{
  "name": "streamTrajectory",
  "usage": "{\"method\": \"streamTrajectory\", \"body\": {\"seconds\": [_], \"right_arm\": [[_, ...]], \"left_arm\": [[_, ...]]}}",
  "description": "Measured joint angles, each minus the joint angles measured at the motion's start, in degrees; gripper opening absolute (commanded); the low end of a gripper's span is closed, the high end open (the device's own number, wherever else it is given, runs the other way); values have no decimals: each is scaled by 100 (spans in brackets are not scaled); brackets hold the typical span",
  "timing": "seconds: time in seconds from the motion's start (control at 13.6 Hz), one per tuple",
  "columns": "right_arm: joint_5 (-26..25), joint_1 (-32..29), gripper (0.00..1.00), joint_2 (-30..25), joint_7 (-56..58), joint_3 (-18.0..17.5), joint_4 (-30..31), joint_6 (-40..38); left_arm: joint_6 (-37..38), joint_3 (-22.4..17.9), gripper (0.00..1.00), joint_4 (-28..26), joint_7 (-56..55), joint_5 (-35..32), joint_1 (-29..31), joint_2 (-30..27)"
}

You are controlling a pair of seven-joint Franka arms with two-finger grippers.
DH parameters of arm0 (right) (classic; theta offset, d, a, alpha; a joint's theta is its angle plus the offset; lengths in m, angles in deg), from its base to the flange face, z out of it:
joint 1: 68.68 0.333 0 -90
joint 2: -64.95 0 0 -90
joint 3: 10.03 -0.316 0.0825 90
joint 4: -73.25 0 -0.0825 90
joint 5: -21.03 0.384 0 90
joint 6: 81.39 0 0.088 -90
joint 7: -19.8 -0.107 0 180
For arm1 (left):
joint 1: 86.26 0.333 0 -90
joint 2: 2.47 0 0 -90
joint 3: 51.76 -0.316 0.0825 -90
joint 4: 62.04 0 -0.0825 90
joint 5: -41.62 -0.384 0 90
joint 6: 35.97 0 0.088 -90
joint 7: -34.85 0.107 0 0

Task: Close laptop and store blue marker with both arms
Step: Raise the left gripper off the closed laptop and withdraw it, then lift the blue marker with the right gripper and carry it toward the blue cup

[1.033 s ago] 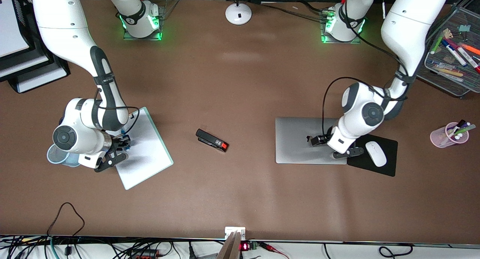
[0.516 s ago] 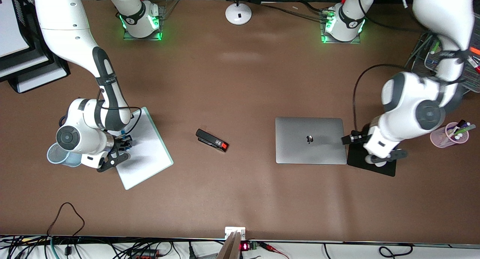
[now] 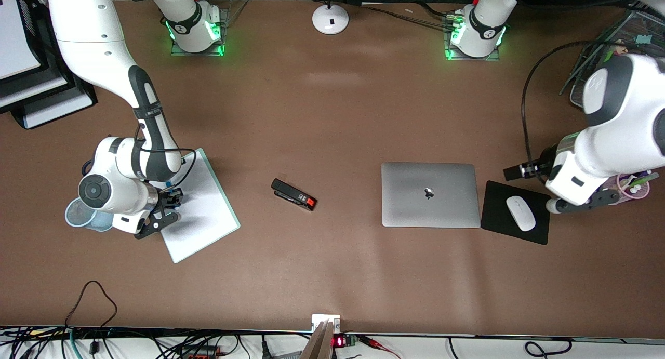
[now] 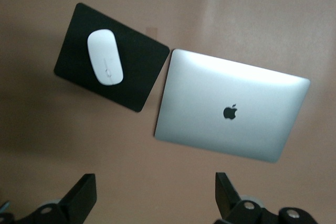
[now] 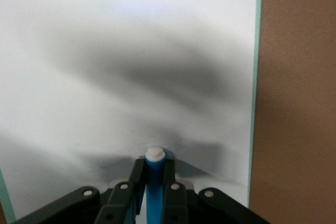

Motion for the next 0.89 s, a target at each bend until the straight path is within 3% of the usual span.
{"method": "streamTrajectory", "body": {"seconds": [0.44,0.89], "right_arm": [[1,0,2,-3,0,0,-110,76],[353,-64,0,-427,172,32,-450,93]], "left_arm": [[623,2,100,89,558,-131,24,-766],[713,5,100,-419,873,-142,126,-1599]]}}
